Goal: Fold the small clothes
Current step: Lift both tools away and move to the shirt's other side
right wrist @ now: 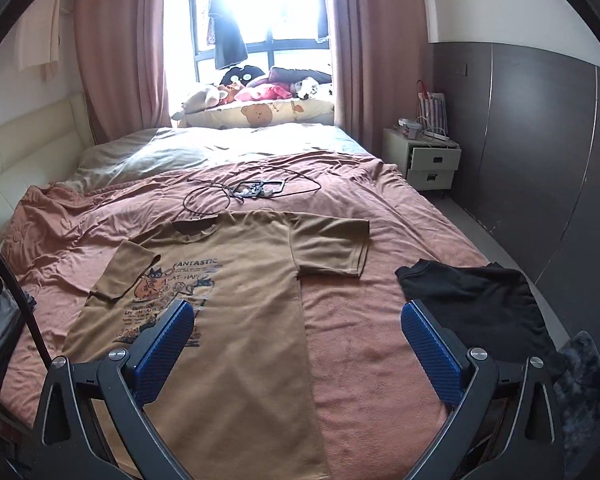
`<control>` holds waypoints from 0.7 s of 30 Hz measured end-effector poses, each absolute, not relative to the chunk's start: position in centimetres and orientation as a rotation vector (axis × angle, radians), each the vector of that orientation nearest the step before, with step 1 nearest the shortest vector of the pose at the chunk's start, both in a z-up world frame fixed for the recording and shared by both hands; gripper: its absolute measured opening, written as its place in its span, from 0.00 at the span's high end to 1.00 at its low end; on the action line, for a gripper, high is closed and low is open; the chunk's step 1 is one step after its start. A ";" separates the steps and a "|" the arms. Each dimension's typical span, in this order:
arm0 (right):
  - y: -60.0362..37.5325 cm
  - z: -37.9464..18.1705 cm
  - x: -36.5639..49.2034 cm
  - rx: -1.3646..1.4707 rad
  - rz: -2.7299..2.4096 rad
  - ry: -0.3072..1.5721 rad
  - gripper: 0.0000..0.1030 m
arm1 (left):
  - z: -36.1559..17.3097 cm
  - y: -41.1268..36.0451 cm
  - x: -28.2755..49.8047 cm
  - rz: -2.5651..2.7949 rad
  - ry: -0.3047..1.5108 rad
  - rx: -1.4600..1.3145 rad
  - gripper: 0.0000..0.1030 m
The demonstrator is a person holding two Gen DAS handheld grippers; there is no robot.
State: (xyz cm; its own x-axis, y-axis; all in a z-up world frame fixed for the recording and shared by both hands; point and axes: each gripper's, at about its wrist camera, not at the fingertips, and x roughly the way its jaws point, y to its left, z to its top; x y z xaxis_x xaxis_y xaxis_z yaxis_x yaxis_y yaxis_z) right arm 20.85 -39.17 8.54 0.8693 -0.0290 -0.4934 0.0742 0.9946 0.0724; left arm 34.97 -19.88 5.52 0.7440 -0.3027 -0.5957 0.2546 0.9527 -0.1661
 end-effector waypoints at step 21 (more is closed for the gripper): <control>-46.9 3.2 31.1 0.186 -0.040 0.605 0.00 | -0.4 -24.4 45.2 -0.373 0.779 -0.096 0.03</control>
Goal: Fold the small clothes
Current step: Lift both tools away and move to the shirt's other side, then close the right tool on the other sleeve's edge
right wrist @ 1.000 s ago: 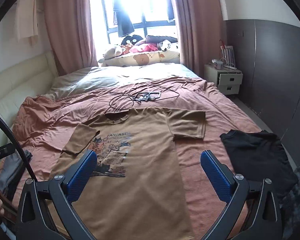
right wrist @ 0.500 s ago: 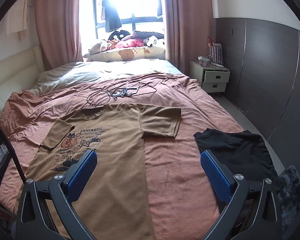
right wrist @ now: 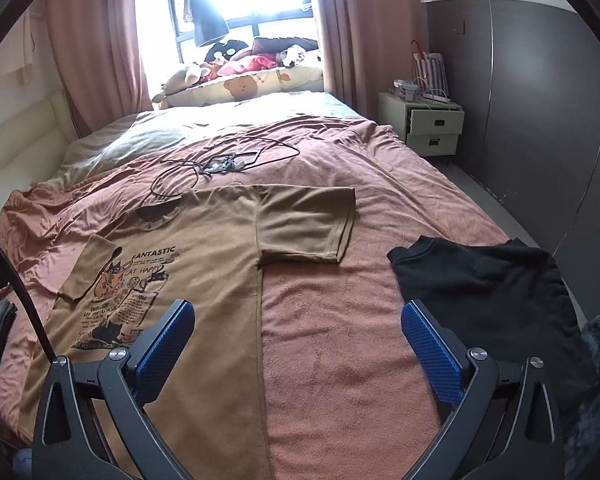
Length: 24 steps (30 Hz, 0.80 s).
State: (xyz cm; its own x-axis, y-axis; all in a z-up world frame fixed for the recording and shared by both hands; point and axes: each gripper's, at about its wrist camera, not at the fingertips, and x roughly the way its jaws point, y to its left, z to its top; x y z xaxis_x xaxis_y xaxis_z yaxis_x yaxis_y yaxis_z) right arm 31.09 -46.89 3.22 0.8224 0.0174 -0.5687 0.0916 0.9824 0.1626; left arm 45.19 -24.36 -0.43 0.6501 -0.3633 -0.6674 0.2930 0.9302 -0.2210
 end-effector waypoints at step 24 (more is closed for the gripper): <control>-54.5 -4.5 44.9 0.361 -0.006 0.736 0.31 | -7.8 -32.2 58.3 -0.471 0.912 -0.091 0.31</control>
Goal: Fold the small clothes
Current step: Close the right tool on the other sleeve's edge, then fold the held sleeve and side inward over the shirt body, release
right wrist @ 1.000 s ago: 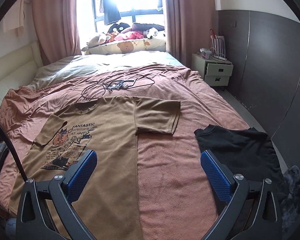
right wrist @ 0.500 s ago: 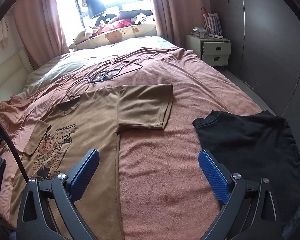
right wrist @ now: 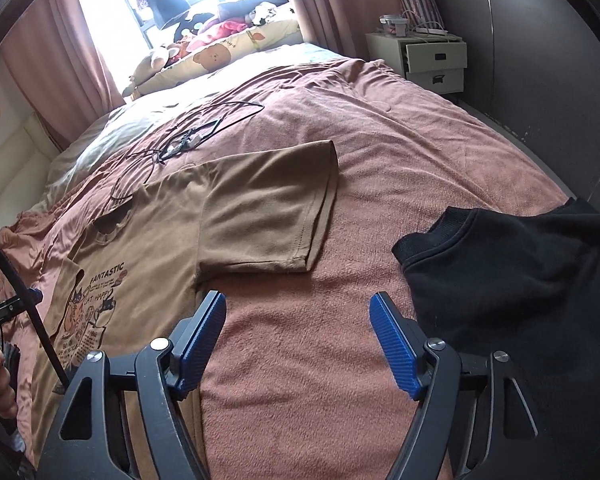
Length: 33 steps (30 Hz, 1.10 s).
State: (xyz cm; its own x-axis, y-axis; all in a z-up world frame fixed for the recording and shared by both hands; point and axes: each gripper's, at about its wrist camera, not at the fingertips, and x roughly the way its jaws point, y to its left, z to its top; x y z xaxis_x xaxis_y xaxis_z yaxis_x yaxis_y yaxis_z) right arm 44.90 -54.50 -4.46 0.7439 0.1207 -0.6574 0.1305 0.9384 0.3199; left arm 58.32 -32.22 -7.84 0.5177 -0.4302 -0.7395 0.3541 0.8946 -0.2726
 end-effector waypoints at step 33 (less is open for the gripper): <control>-59.2 -11.2 59.9 0.589 0.099 0.853 0.99 | -17.5 -39.1 66.9 -0.527 1.099 -0.139 0.66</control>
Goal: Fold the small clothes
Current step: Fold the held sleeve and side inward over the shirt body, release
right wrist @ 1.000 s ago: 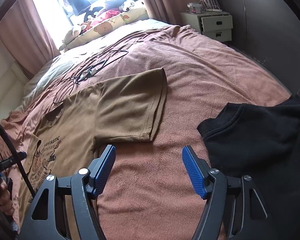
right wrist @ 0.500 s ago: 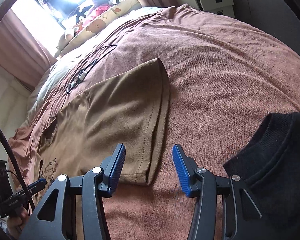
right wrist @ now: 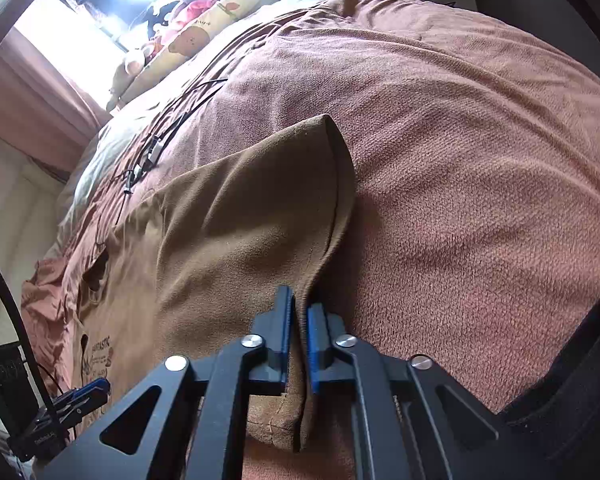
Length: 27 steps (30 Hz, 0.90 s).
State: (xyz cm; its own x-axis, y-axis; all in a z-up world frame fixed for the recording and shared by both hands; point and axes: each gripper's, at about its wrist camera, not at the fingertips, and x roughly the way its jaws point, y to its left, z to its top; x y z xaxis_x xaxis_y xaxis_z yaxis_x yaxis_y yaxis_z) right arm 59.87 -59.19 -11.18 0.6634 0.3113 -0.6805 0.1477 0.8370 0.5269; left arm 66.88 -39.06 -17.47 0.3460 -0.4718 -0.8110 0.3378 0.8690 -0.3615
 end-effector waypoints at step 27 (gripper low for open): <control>-51.1 1.2 59.1 0.436 0.272 0.748 1.00 | -20.8 -45.8 69.6 -0.634 1.181 -0.326 0.88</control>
State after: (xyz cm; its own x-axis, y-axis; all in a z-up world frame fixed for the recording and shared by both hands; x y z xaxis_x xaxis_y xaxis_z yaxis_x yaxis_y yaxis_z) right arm 59.10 -51.06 1.18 0.7043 0.3883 -0.5942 -0.0839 0.8768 0.4735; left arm 69.57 -45.84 -20.78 0.2355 -0.6149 -0.7526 0.2877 0.7838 -0.5504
